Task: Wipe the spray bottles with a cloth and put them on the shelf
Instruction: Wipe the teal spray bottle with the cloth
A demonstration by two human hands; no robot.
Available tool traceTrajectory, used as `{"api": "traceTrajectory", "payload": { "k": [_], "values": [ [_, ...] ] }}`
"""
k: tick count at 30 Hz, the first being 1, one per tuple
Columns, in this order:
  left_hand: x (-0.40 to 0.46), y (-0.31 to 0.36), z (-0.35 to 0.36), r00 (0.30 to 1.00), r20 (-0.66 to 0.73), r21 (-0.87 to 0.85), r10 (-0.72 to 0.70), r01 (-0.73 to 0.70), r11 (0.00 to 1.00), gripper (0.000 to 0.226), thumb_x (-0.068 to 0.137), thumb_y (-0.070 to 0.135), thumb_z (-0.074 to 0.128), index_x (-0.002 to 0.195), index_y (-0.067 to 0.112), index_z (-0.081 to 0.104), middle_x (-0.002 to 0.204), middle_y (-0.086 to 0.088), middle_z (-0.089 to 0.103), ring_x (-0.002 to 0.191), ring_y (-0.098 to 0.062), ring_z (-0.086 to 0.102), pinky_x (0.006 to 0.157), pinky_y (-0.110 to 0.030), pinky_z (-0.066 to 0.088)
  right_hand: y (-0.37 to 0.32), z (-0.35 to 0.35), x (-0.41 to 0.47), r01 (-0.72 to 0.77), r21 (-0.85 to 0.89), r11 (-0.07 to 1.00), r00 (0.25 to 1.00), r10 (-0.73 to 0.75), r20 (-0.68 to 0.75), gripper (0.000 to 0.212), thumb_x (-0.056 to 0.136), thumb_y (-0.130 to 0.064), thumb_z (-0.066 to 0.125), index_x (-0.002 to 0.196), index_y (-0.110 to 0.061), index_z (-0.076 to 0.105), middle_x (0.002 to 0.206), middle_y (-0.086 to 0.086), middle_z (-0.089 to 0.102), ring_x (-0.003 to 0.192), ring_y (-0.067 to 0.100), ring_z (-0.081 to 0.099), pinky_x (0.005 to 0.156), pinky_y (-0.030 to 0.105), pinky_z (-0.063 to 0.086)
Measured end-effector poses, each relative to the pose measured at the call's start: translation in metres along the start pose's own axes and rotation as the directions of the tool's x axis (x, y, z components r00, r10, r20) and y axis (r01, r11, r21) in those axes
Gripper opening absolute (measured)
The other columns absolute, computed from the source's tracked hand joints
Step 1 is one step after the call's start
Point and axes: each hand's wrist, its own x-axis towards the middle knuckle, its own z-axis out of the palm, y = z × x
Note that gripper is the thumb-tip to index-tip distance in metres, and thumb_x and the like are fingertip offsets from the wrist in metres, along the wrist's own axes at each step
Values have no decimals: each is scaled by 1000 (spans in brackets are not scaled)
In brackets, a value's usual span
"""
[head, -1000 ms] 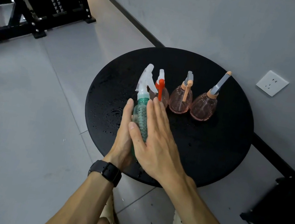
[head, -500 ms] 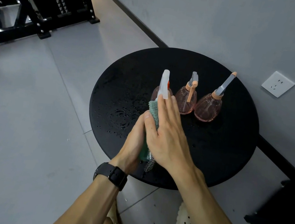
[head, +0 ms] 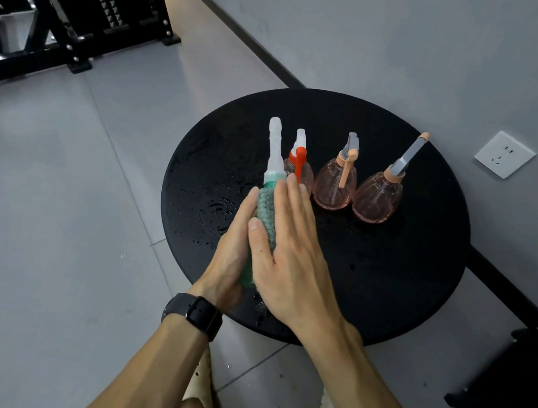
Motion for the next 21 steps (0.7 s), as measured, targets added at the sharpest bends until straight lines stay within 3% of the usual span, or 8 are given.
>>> {"api": "traceTrajectory", "payload": {
  "k": [2,7,10,14,21],
  "values": [
    [-1,0,0,999,33,4,-20,19,1000,47,104,50,35,115,20,71,100,-1,74,91,-11,70,82,-26,54,1,0,0,-6,-5,1000,1000,6,-10,67,97,-47,19,153,-19,-4,162,-7,-10,144,-2,-18,116,16,-8],
    [-3,-1,-1,996,13,83,-84,83,993,41,103,53,40,115,33,73,124,-2,70,117,-16,65,94,-33,48,8,-1,5,-11,-65,998,999,9,-41,68,96,-50,13,153,-17,-3,162,-6,-11,145,1,-19,118,19,-8],
    [-6,-2,5,997,8,89,-77,76,993,41,102,52,41,114,30,73,121,-1,72,115,-16,66,91,-33,51,11,-2,10,8,-123,992,998,-17,-68,69,95,-49,10,154,-14,1,162,-3,-9,146,4,-17,120,24,-4],
    [-7,-6,12,999,28,85,-28,25,996,44,106,44,32,130,24,63,123,0,71,115,-13,66,85,-24,55,17,-7,16,-43,-114,993,999,41,-16,61,102,-43,18,154,-17,-1,162,-6,-11,146,3,-16,122,31,-1],
    [-10,-4,19,995,42,82,88,-91,993,36,109,29,34,132,21,60,118,4,72,108,-8,67,83,-17,54,13,-1,10,8,-150,989,999,-15,-45,68,95,-49,5,153,-13,0,162,-1,-9,146,4,-18,121,27,-4]
  ]
}}
